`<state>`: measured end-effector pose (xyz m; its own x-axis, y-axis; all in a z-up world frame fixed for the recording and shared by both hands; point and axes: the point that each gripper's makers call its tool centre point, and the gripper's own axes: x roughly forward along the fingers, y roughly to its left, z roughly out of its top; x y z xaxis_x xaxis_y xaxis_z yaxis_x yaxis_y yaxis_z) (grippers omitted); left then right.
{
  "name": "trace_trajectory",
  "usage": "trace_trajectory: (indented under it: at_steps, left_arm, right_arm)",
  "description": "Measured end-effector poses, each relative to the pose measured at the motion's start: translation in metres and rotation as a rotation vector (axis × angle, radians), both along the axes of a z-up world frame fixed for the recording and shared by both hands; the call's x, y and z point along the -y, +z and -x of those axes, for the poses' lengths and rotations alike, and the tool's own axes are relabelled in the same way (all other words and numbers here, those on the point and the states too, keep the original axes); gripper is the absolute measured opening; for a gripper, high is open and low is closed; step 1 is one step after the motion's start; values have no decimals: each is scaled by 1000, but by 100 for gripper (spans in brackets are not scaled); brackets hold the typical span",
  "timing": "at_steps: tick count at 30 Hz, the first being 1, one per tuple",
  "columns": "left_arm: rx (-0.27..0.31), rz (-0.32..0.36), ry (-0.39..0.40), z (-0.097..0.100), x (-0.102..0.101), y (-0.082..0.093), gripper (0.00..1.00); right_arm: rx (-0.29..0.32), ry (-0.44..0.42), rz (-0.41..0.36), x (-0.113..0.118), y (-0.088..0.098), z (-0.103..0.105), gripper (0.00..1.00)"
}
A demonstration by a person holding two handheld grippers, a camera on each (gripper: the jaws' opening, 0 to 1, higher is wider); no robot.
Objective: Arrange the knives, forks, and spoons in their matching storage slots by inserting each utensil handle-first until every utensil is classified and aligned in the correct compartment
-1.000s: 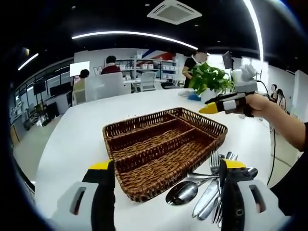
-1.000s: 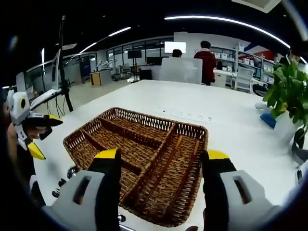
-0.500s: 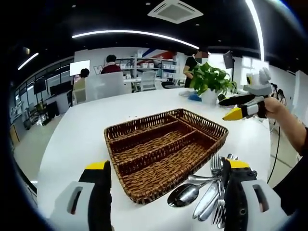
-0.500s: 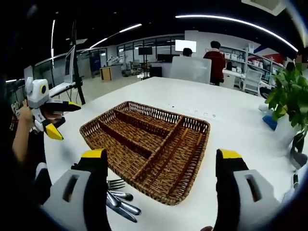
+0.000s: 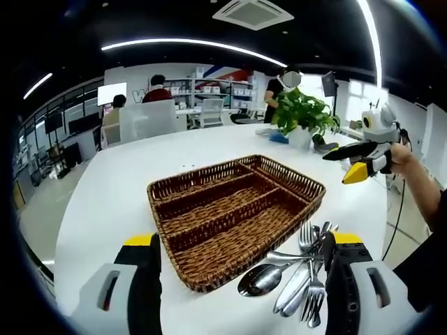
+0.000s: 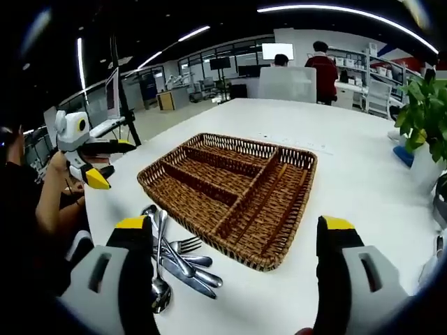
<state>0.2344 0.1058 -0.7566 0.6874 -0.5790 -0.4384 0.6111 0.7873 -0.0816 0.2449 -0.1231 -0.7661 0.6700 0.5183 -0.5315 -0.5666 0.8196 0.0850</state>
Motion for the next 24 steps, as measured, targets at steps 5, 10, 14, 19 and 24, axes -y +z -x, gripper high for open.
trace_trajectory:
  at_steps: [5, 10, 14, 19, 24]
  left_arm:
    - [-6, -8, 0, 1, -5, 3, 99]
    - [3, -12, 10, 1, -10, 9, 99]
    - [-1, -17, 11, 0, -12, 9, 99]
    - [-4, -17, 3, 0, -10, 9, 99]
    - [-9, -22, -7, 2, -8, 8, 99]
  right_arm:
    - [2, 10, 2, 0, 5, 3, 100]
    - [22, 20, 6, 0, 15, 3, 100]
    - [31, 23, 8, 1, 19, 4, 100]
    - [34, 25, 11, 1, 21, 5, 100]
    - [36, 27, 16, 1, 20, 5, 100]
